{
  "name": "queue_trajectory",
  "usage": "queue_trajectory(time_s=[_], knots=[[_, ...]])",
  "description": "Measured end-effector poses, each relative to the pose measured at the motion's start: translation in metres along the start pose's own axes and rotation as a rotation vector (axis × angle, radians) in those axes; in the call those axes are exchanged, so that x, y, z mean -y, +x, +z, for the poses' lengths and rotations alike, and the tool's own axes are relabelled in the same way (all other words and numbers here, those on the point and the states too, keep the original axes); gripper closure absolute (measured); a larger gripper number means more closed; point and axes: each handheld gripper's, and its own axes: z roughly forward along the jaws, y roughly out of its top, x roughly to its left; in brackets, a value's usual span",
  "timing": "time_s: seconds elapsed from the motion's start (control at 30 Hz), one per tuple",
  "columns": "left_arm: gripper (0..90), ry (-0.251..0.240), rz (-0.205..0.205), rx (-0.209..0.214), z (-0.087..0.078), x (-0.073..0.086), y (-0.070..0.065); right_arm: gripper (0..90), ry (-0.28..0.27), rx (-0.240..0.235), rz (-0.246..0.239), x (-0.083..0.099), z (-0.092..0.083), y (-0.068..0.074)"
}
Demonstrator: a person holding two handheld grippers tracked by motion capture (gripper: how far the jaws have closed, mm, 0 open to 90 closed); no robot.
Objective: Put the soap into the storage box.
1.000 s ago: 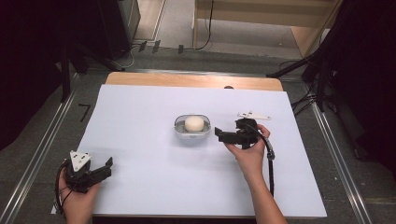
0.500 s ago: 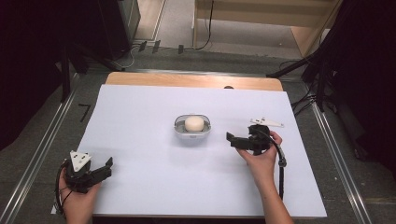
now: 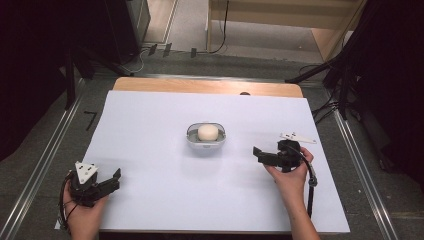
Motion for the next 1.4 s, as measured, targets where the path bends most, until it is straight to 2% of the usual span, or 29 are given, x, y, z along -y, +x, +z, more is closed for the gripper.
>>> queue_trajectory(time_s=[0.57, 0.67, 0.83, 1.03, 1.4], knots=[[15.9, 0.001, 0.002, -0.002, 0.0, 0.0, 0.0, 0.8, -0.008, 0.038, 0.03, 0.022, -0.015, -0.028], [15.9, 0.0, 0.001, -0.002, 0.0, 0.0, 0.0, 4.2, -0.009, 0.066, 0.04, 0.026, -0.017, -0.031], [15.9, 0.001, 0.002, -0.002, 0.0, 0.0, 0.0, 3.2, -0.014, 0.065, 0.05, 0.033, -0.021, -0.039], [15.9, 0.002, 0.001, -0.004, 0.0, 0.0, 0.0, 2.3, -0.029, 0.064, 0.06, 0.04, -0.031, -0.049], [15.8, -0.001, -0.001, -0.001, 0.0, 0.0, 0.0, 2.1, -0.059, 0.094, 0.068, 0.054, -0.051, -0.07]])
